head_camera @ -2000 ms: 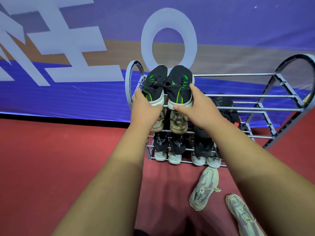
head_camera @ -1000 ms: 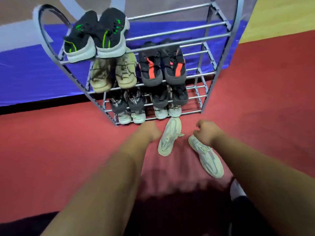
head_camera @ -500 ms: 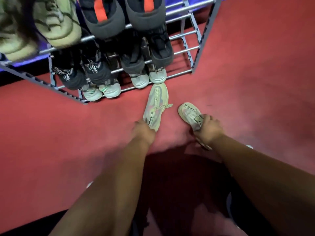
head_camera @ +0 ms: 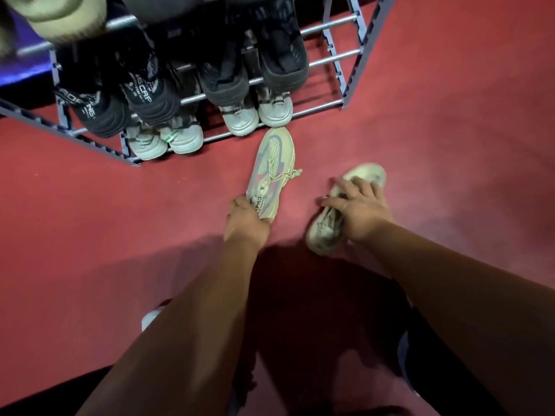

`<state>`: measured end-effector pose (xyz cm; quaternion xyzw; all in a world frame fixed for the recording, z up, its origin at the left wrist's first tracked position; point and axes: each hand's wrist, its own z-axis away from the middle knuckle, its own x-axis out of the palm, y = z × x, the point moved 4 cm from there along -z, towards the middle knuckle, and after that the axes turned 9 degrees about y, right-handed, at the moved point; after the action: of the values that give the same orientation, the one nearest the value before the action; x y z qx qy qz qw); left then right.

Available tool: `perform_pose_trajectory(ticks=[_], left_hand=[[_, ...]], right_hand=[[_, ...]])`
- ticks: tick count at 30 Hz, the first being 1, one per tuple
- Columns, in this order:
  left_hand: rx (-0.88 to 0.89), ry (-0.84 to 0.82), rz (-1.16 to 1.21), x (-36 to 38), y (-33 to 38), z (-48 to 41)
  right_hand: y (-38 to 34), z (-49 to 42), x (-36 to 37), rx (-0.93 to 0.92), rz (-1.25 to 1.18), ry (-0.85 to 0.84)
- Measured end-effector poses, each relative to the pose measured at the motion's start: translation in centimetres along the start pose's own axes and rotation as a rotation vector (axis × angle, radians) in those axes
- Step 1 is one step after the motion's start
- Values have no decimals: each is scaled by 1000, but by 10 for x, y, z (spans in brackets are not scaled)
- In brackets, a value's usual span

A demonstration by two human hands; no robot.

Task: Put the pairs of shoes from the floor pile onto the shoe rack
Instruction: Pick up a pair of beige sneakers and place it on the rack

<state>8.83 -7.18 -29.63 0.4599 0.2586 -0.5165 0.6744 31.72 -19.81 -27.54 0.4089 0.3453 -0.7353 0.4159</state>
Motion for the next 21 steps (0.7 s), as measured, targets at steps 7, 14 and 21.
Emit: perform_pose_trajectory(ticks=[7, 14, 21], left_hand=[[-95, -29, 27, 0, -16, 23], [-62, -175, 108, 11, -26, 42], [-96, -431, 377, 15, -37, 47]], right_hand=[[-6, 4, -6, 468, -238, 199], [-31, 16, 23, 499, -310, -7], [-35, 15, 9, 511, -622, 144]])
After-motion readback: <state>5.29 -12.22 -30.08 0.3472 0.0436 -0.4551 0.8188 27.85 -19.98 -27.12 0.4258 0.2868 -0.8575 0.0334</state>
